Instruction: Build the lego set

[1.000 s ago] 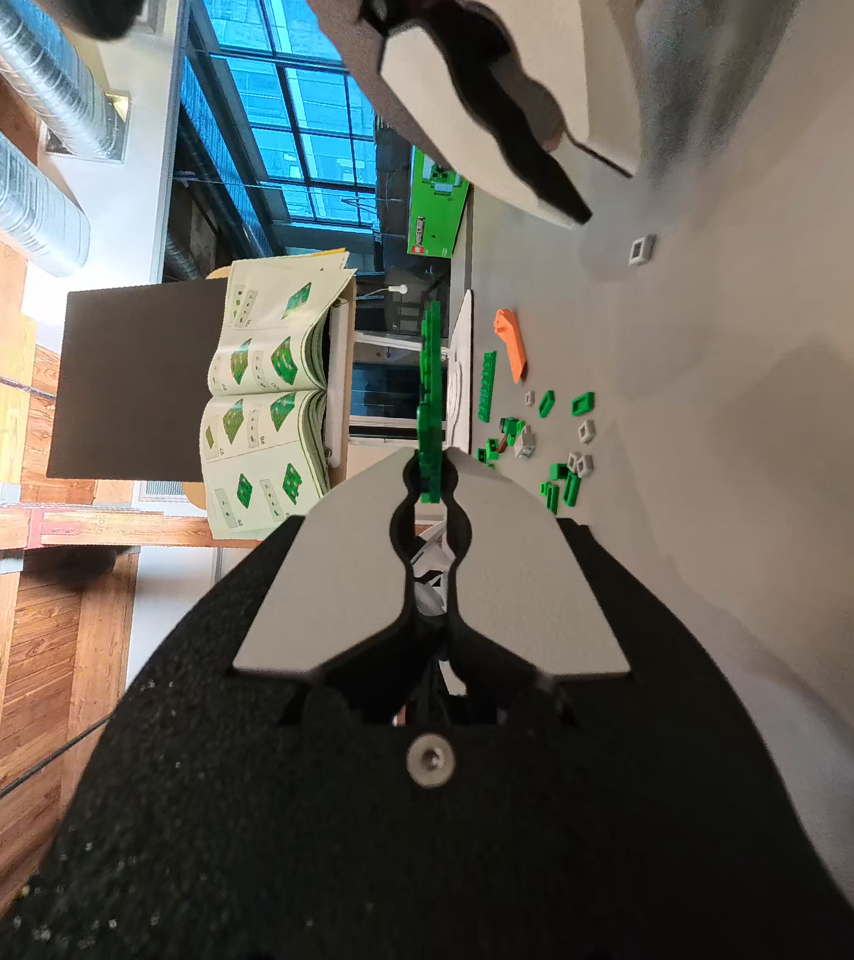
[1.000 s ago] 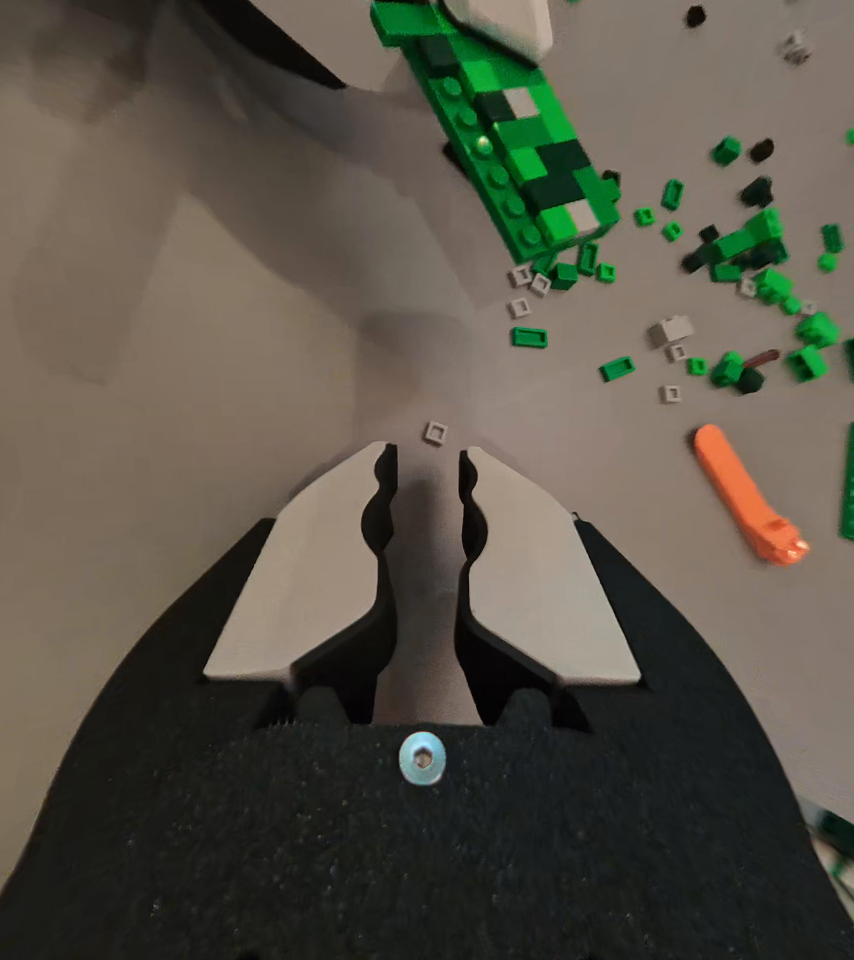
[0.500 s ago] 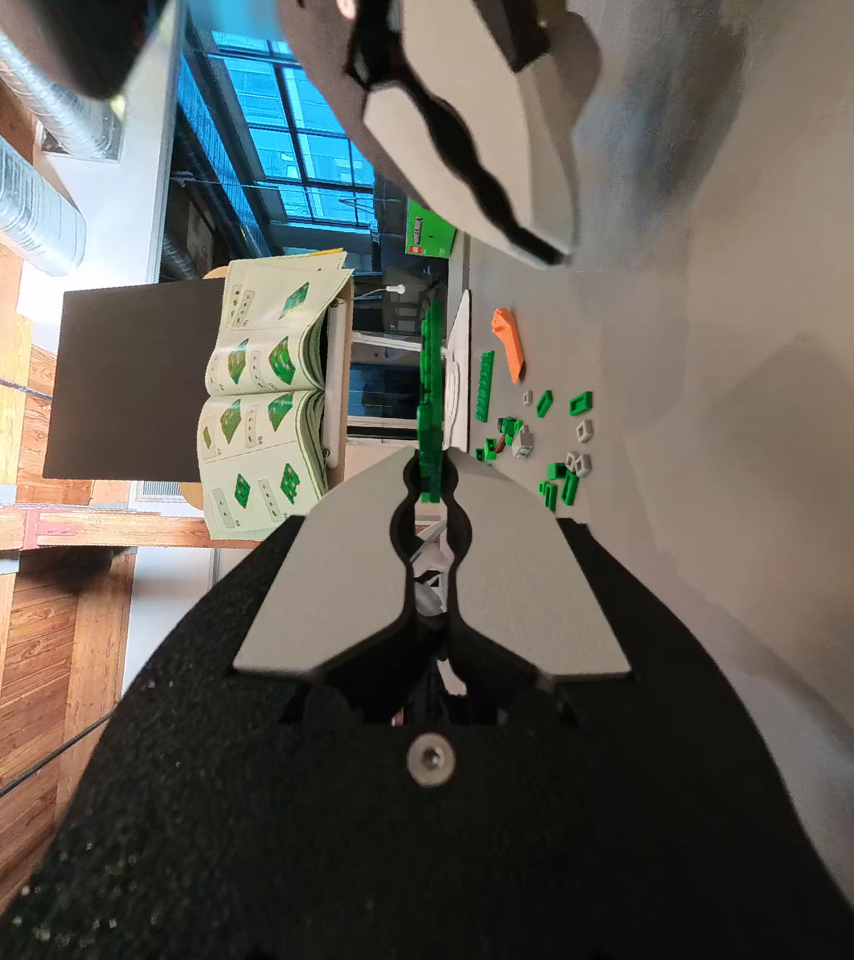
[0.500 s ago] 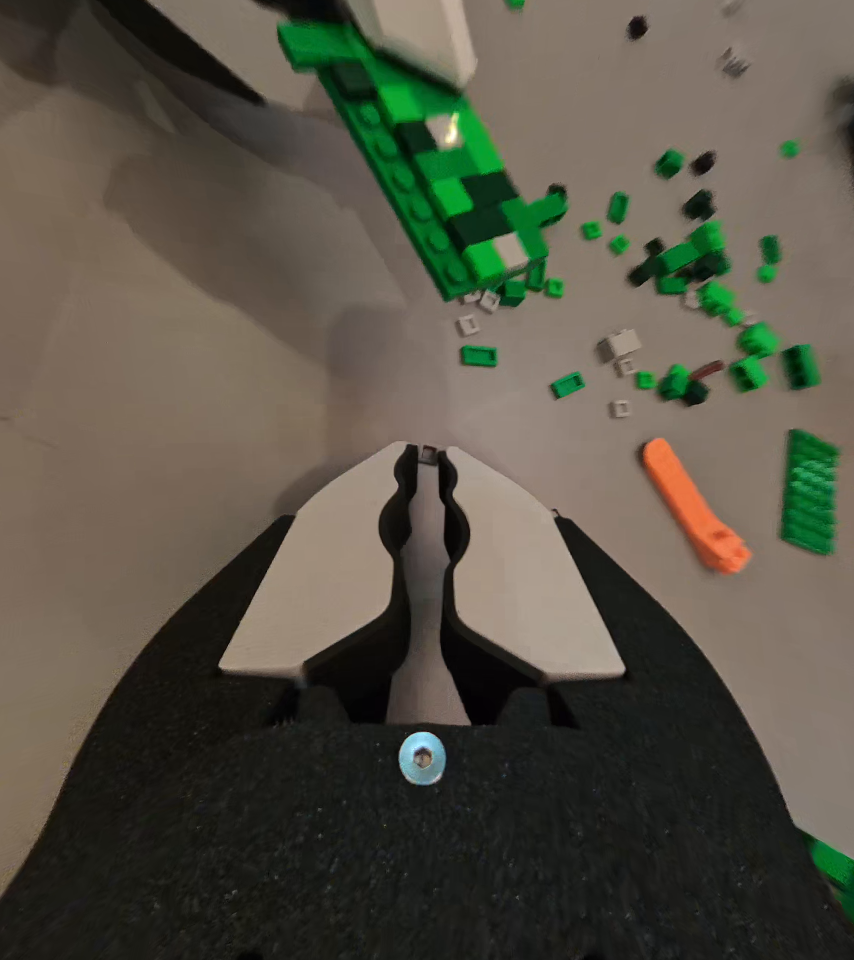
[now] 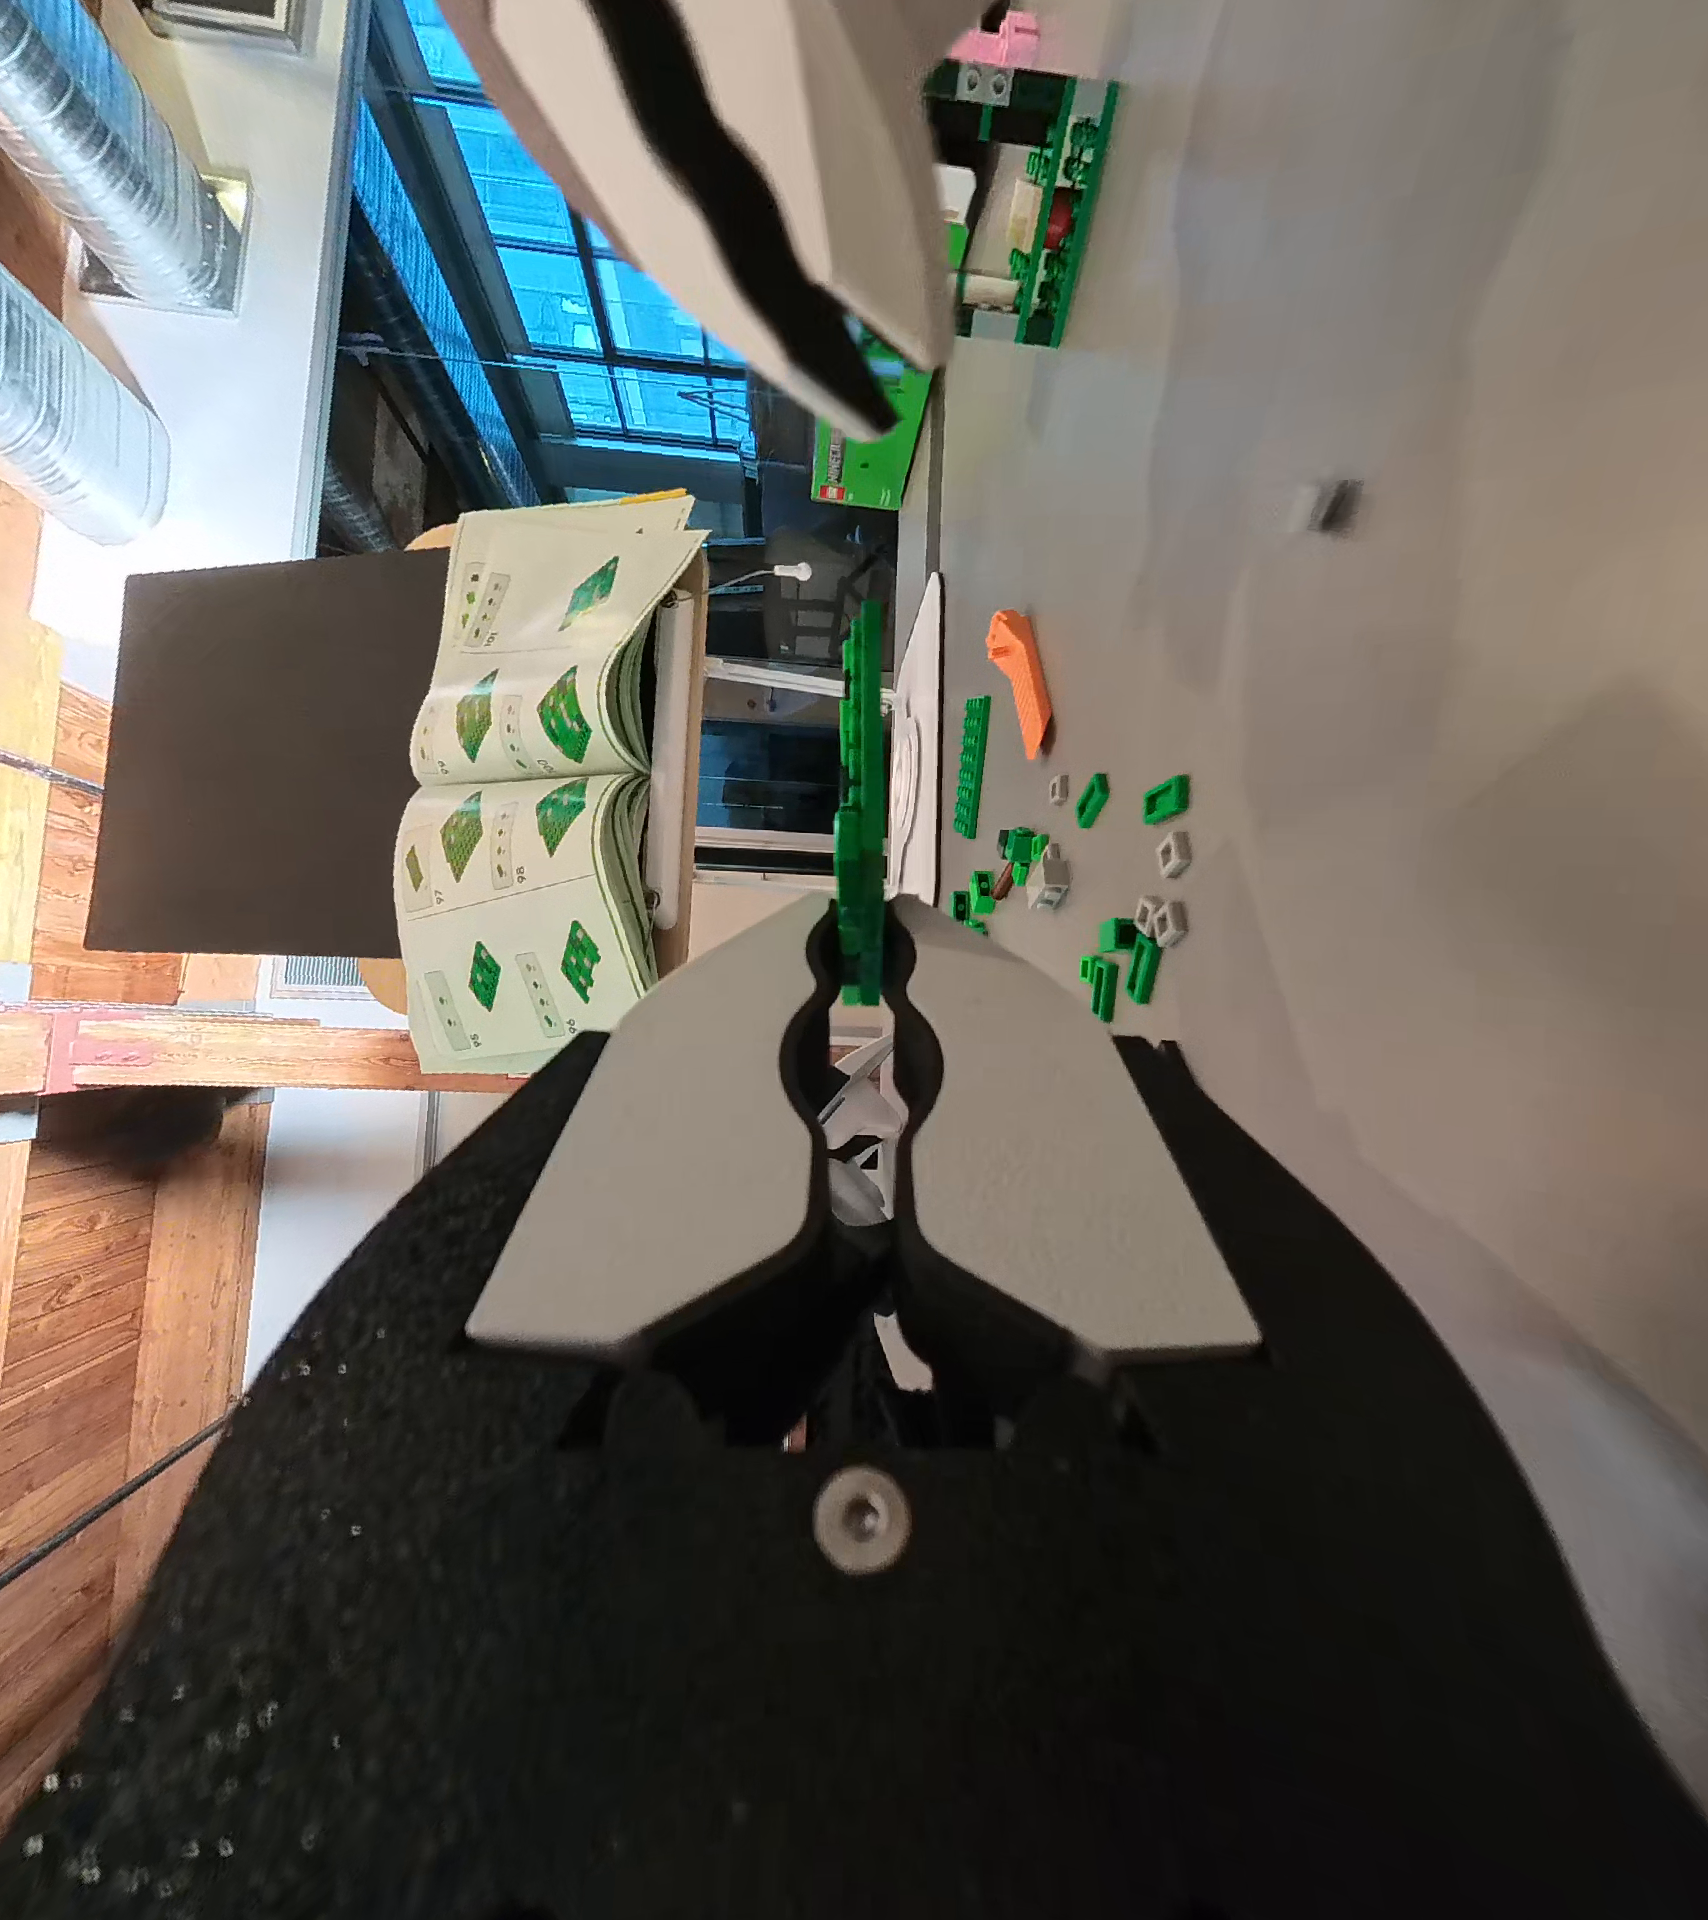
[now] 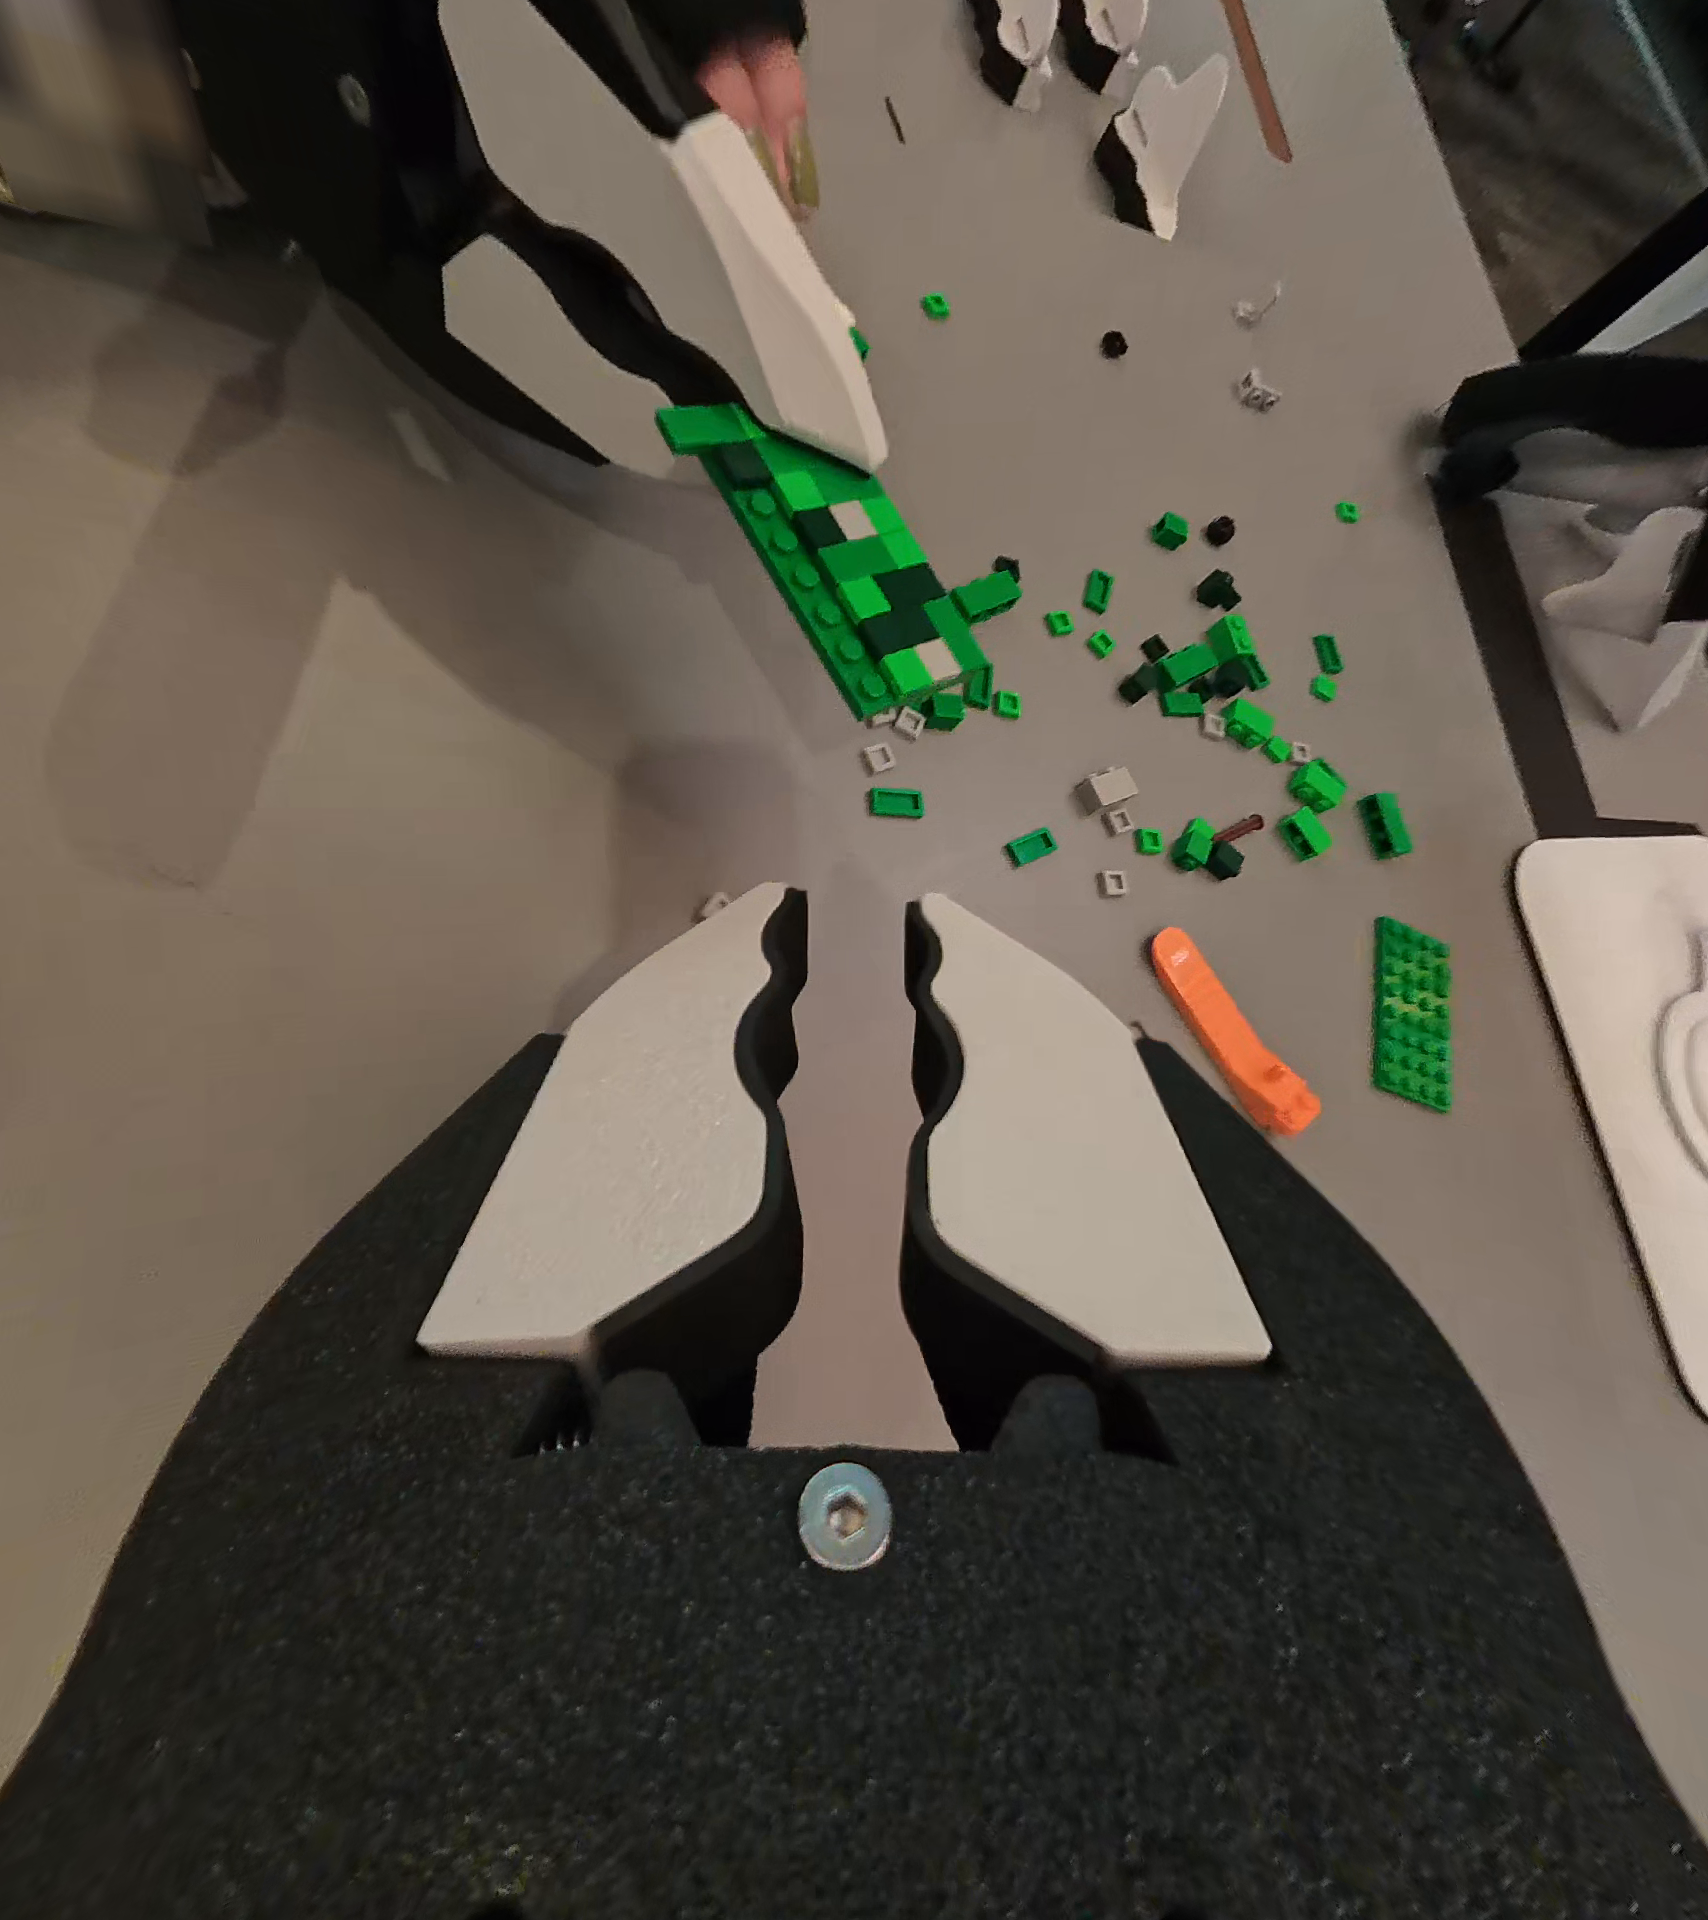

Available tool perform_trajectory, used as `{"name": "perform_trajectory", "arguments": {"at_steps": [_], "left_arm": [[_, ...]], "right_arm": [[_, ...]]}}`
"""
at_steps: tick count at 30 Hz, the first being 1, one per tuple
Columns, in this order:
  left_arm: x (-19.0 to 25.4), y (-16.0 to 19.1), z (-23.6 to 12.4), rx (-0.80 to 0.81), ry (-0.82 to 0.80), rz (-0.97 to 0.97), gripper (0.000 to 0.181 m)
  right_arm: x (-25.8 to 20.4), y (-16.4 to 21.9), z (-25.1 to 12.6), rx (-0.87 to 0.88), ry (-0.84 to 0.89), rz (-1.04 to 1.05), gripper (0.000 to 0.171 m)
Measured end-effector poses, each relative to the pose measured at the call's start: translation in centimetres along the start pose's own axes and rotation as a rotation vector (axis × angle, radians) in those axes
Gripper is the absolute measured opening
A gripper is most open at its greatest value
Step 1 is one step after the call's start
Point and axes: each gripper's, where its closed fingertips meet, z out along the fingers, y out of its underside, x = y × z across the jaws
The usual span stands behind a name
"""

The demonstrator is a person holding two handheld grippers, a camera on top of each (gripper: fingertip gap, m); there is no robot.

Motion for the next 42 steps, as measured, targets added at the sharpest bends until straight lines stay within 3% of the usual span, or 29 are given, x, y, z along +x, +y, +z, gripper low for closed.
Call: {"name": "perform_trajectory", "arguments": {"at_steps": [13,20,23,30,33,39,42], "left_arm": [[0.8,-0.4,0.3,0.000,0.022,0.015,0.006],[0.2,-0.8,0.4,0.001,0.018,0.015,0.006],[0.0,-1.0,0.2,0.005,0.017,0.019,0.006],[-0.4,-0.5,-0.1,0.018,0.017,0.038,0.006],[-0.5,-0.3,-0.2,0.015,0.011,0.046,0.006],[-0.3,-0.3,-0.2,0.018,0.018,0.048,0.006],[-0.2,-0.4,-0.3,0.021,0.024,0.049,0.006]], "right_arm": [[-3.7,3.3,5.2,-0.094,-0.178,0.077,0.014],[-2.2,4.1,4.1,-0.199,-0.163,0.006,0.007],[-0.9,5.6,1.2,-0.414,-0.190,0.010,0.007],[-2.7,13.0,-5.7,-1.212,-0.420,0.136,0.007],[-3.0,14.0,-6.3,-1.356,-0.481,0.165,0.007],[-1.9,12.8,-4.0,-1.245,-0.423,0.135,0.007],[-1.7,11.8,-2.8,-1.102,-0.371,0.133,0.019]]}}
